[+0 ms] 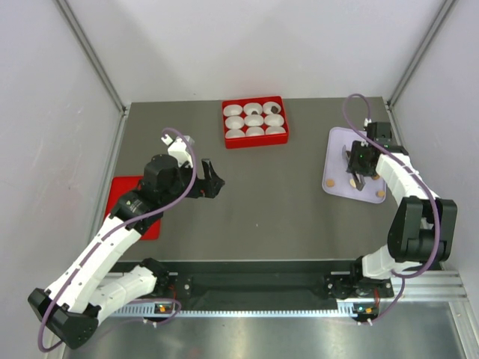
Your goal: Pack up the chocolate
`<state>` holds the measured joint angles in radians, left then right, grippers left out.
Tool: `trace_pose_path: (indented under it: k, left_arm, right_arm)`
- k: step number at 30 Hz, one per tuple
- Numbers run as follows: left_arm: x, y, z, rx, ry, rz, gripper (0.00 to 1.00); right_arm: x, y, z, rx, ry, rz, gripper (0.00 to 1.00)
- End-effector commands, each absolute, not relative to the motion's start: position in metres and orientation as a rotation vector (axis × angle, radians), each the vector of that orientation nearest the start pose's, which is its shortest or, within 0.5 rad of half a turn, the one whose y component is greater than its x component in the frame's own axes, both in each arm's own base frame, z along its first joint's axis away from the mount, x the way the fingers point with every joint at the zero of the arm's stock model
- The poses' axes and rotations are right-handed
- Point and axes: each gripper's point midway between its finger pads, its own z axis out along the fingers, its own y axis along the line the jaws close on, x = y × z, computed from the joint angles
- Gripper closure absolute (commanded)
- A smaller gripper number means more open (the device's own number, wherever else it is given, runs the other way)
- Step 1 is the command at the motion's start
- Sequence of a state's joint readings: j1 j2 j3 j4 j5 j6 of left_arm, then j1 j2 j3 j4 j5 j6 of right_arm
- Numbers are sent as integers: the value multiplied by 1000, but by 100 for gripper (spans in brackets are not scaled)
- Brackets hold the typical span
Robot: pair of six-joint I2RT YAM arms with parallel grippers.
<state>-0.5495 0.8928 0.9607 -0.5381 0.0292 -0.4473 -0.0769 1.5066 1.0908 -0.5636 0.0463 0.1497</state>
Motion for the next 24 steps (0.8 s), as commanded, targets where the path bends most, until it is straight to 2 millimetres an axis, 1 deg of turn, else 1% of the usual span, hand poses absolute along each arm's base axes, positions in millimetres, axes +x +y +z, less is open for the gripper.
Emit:
trace_pose_path:
  k: [1,8,12,18,22,24]
  left_arm:
    - [249,-182,261,119,2055,-676,3]
    - [248,-180,264,113,2047,-674,3]
    - [248,-181,264,114,2050,-681,3]
    - [249,-181,264,111,2047,-677,3]
    - [250,-184,262,115,2050,-691,3]
    - [251,-185,262,116,2050,-693,3]
  right_arm:
    - [367,-31,117,303,2466,-16,56]
    - [366,-34,115,306,2477,-35,60]
    - [367,-32,117,308,2472,-30,61]
    - [366,-28,115,296,2481,-33,63]
    - [366,-29,115,296,2484,-41,63]
    - [367,-30,115,296,2484,-45,61]
